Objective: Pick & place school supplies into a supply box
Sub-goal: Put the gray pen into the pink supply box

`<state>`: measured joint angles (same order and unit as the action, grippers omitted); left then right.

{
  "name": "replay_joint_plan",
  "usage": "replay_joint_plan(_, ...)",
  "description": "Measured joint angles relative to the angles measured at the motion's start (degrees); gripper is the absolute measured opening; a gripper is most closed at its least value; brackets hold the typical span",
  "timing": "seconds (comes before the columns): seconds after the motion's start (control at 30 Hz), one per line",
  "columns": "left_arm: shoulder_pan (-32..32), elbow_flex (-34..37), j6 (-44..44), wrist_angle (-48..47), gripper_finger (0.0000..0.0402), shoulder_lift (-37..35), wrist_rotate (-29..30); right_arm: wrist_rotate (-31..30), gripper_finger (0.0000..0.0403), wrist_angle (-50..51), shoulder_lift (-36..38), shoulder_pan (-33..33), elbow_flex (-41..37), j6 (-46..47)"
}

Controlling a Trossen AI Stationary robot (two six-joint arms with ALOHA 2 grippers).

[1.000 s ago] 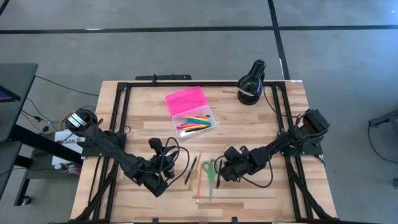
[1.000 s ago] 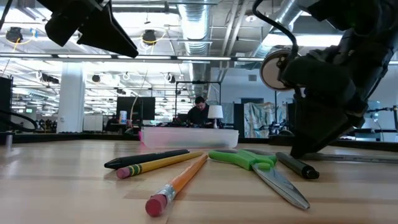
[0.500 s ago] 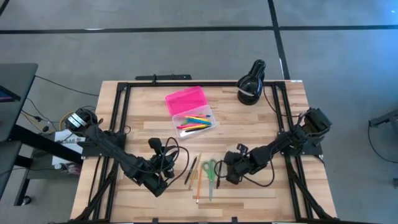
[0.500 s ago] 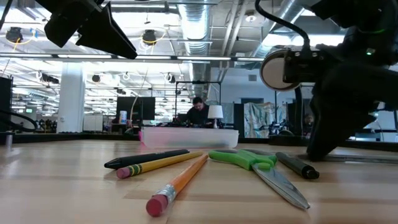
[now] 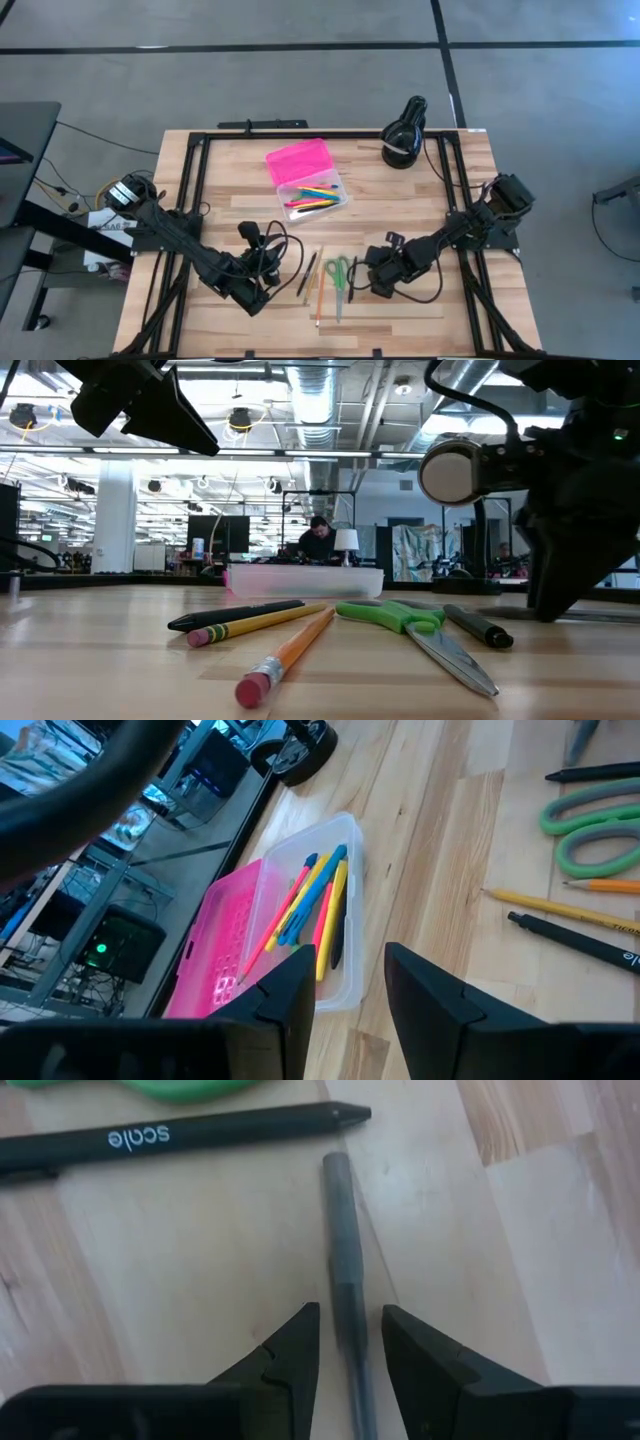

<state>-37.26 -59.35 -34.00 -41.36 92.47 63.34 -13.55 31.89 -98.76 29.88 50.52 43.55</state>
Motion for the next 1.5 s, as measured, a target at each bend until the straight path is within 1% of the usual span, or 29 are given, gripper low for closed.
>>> replay_joint_plan(0.13, 0.0, 0.0, 0.0, 0.0, 0.0116, 0.0, 0.0, 1.1, 0.0107, 1.2, 0.0, -0.4, 0.0, 0.0)
replay_joint_plan(0.37, 0.0, 0.0, 0.0, 0.0, 0.0116, 0.0, 0.0, 7.8, 0.0107, 2.8, 0.1, -3.9, 0.1, -0.3)
replay_joint_plan(0.5, 0.0, 0.0, 0.0, -0.1, 0.0116, 0.0, 0.0, 8.7, 0.0107, 3.0, 0.1, -5.1, 0.1, -2.6)
replay_joint_plan(0.6, 0.0, 0.0, 0.0, -0.1, 0.0116, 0.0, 0.0, 8.7, 0.0103, 3.0, 0.0, -5.3, 0.1, -3.5)
replay_joint_plan(0.67, 0.0, 0.0, 0.0, -0.1, 0.0116, 0.0, 0.0, 8.6, 0.0093, 3.0, 0.0, -5.3, 0.0, -4.0)
replay_joint_plan(0.9, 0.0, 0.0, -0.1, -0.1, 0.0116, 0.0, 0.0, 7.8, 0.0030, 3.5, 0.0, -5.2, 0.0, -6.1)
replay_joint_plan(1.0, 0.0, 0.0, -0.1, -0.1, 0.0116, 0.0, 0.0, 7.6, 0.0009, 3.5, 0.0, -5.2, 0.0, -6.7)
replay_joint_plan(1.07, 0.0, 0.0, -0.1, -0.2, 0.0116, 0.0, 0.0, 7.6, 0.0006, 3.5, 0.0, -5.2, 0.0, -6.7)
replay_joint_plan(1.17, 0.0, 0.0, -0.1, -0.2, 0.0116, 0.0, 0.0, 7.5, 0.0016, 3.5, 0.0, -5.2, 0.0, -6.7)
replay_joint_plan(1.3, 0.0, 0.0, -0.1, -0.4, 0.0116, 0.0, 0.0, 6.5, 0.0023, 3.4, -0.1, -5.2, -0.1, -9.2)
replay_joint_plan(1.5, 0.0, 0.0, -2.7, -3.5, 0.0116, 0.0, 0.0, 4.8, 0.0005, 2.9, -0.1, -5.1, 0.0, -14.4)
